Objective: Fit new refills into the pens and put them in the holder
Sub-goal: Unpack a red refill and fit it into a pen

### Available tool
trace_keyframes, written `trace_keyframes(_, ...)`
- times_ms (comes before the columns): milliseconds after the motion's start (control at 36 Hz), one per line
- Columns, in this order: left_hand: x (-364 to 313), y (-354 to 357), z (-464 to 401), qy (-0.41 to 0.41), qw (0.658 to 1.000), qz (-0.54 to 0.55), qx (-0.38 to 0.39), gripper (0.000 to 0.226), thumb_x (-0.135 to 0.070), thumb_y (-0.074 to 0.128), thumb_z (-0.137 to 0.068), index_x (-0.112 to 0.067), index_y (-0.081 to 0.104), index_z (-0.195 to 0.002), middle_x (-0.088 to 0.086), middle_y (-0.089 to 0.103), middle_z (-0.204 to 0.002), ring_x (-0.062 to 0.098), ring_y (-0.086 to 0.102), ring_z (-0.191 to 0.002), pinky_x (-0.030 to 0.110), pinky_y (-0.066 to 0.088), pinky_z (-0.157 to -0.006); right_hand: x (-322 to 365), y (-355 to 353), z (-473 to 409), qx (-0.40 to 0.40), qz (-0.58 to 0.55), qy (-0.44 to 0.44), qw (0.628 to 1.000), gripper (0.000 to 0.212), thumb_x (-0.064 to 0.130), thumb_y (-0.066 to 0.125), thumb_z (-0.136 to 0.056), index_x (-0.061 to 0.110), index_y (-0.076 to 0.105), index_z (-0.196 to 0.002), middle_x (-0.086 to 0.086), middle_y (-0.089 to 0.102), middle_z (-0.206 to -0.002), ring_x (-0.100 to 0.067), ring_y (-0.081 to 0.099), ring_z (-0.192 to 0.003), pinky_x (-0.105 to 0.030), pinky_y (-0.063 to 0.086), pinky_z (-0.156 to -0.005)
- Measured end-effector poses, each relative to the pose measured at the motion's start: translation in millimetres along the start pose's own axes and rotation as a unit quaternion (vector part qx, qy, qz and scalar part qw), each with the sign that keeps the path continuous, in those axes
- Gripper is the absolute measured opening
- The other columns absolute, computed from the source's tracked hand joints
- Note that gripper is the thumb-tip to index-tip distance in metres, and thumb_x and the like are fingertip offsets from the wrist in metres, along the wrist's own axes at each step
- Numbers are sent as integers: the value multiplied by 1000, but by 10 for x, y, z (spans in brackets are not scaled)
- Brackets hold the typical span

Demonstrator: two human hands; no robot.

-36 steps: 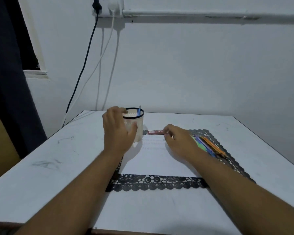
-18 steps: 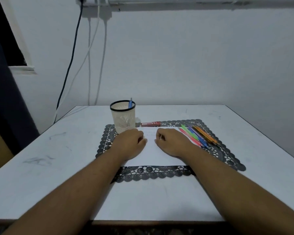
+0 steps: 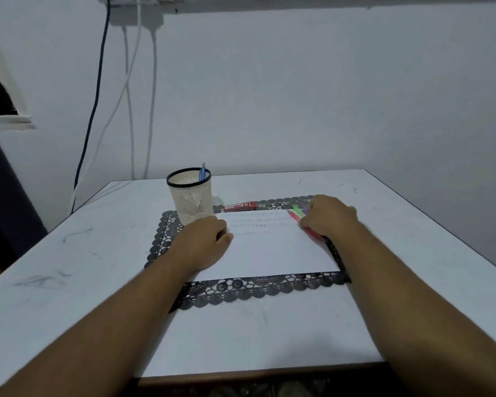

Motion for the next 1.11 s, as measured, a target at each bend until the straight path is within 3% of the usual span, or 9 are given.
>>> trace_keyframes(167, -22, -10, -23, 8, 1000, 7, 3, 33, -41, 47, -102, -25, 48, -73, -5, 53, -78, 15, 52, -72, 36, 46, -66, 87, -12, 27, -23, -7, -21, 999, 13, 29, 66, -83, 18, 61, -80, -1, 64, -91, -26, 61, -87, -35, 35, -76)
trace_keyframes(250, -38, -34, -1, 14, 1000, 20, -3, 28, -39, 50, -101, -25, 48, -77, -7, 53, -81, 16, 53, -74, 36, 47, -67, 249, -64, 118, -28, -93, -73, 993, 24, 31, 65, -90, 20, 54, -71, 1, 59, -75, -24, 56, -73, -30, 36, -61)
trace_keyframes(333, -108, -154, 32, 44, 996, 56, -56, 12, -35, 58, -98, -25, 52, -98, -9, 53, -99, 14, 53, -85, 36, 47, -70, 560, -66, 277, -17, -172, -152, 973, 19, 28, 63, -97, 23, 58, -80, 2, 60, -79, -19, 52, -69, -31, 35, -57)
trace_keyframes(444, -296, -369, 121, 103, 983, 47, -144, 32, -33, 68, -94, -24, 54, -122, -8, 52, -120, 9, 47, -108, 28, 40, -76, 995, 172, 501, 8, -150, -244, 958, 13, 36, 60, -98, 28, 62, -88, 6, 64, -85, -16, 58, -74, -38, 47, -66)
trace_keyframes(611, -490, -205, 92, 163, 984, 2, -74, 11, -29, 64, -91, -26, 61, -102, -9, 59, -96, 15, 53, -93, 31, 40, -75, 1292, 351, 671, 14, -93, -319, 943, 17, 30, 61, -95, 29, 53, -80, 4, 58, -84, -21, 55, -80, -36, 41, -64)
trace_keyframes(750, -358, -159, 63, 128, 990, 27, -55, 8, -22, 62, -94, -28, 59, -91, -13, 55, -85, 7, 47, -79, 30, 42, -66, 1080, 363, 560, 87, -181, -300, 932, 10, 34, 74, -90, 35, 66, -96, 11, 65, -91, -5, 55, -73, -27, 45, -65)
trace_keyframes(833, -263, -145, 44, 102, 993, 44, -39, 10, -21, 62, -95, -29, 61, -101, -15, 57, -86, 5, 48, -78, 29, 45, -67, 842, 312, 471, 128, -227, -255, 931, 13, 24, 76, -87, 33, 72, -95, 11, 70, -86, 1, 57, -67, -24, 47, -68)
trace_keyframes(917, -208, -137, 40, 93, 994, 59, -27, 8, -25, 63, -98, -29, 65, -104, -17, 58, -88, 1, 53, -81, 27, 47, -68, 699, 234, 424, 138, -248, -235, 930, 10, 11, 73, -91, 19, 77, -97, 9, 69, -81, 12, 57, -59, -6, 41, -58)
trace_keyframes(1111, -167, -124, 27, 96, 993, 69, -19, 7, -24, 63, -97, -28, 67, -101, -15, 60, -94, 3, 53, -87, 28, 48, -73, 736, 283, 438, 154, -267, -230, 923, 5, 12, 80, -89, 17, 79, -89, -8, 73, -86, -1, 60, -68, -8, 45, -59)
Point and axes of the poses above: each hand's wrist, its own z-axis away from the middle knuckle, its own y-axis out of the palm, x = y × z, the point moved 10 cm from there along -z, towards the middle knuckle
